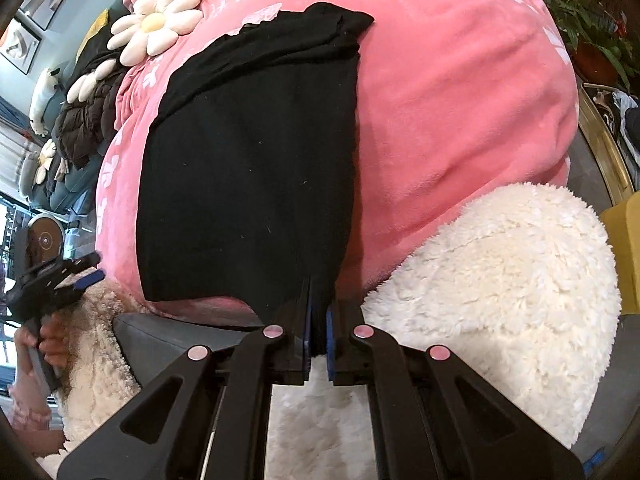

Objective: Fold small clothes

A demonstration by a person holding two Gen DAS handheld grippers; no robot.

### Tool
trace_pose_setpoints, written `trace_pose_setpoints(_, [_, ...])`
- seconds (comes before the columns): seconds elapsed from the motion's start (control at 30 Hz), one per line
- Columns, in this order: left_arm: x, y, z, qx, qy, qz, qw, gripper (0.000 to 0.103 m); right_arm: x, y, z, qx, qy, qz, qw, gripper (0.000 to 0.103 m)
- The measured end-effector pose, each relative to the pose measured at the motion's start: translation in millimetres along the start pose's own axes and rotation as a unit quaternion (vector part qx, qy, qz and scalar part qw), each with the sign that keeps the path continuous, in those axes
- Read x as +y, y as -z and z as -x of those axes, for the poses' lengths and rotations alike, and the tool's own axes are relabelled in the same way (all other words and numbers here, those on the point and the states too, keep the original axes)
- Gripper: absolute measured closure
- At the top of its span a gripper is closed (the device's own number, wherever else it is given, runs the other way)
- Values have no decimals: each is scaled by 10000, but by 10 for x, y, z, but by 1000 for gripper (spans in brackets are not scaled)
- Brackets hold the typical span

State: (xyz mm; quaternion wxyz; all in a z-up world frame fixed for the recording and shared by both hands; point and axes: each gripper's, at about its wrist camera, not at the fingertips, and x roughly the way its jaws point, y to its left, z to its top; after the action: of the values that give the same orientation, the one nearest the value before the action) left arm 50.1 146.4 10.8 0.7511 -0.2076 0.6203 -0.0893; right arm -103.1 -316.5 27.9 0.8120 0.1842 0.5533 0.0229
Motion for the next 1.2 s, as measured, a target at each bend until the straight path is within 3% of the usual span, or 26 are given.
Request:
trace_pose_setpoints(0.1, [-58, -100, -360, 385, -478, -38, 9981, 42, 2, -1, -13, -2, 31, 12, 10000, 99])
trace_pose_setpoints(0.23, [39, -124, -700, 883, -509, 226, 9945, 47, 7, 4, -27, -2, 35, -13, 10000, 99])
trace_pose_setpoints(0.27, [80, -111, -754, 964, -388, 326, 9940, 72, 2, 2, -33, 3, 23, -34, 10000, 99])
trace_pose_setpoints(0.33, [152, -86, -814, 1147, -5, 539, 9919, 100, -6, -6, -36, 5, 3, -63, 10000, 99])
trace_pose_setpoints(0.4, [122, -82, -702, 1043, 330, 465, 9929, 100, -17, -16, -33, 4, -38, -81, 10000, 99])
trace_pose_setpoints(0.53, [-34, -23, -316, 753, 587, -11, 9954, 101, -67, -18, 34, -36, -189, -173, 9997, 99])
trace_pose_setpoints(0.73, [-76, 94, 426, 141, 1097, -144, 9938, 101, -96, -12, 314, -201, -308, -194, 9991, 99])
trace_pose_setpoints(0.83, [-103, -9, 545, 35, 1036, -239, 9943, 101, -104, -102, 368, -233, -253, -131, 9993, 99])
trace_pose_setpoints(0.9, [-179, -45, 458, 13, 739, -418, 9964, 101, -108, -150, 348, -221, -213, -130, 9994, 99])
trace_pose_setpoints(1.03, [-268, -1, 567, 141, 1164, -295, 9927, 101, -84, -207, 418, -132, -325, -136, 9993, 99])
trace_pose_setpoints(1.2, [-600, -329, 929, -242, 1431, -557, 9878, 101, -17, -771, 698, -672, -574, -66, 9961, 99])
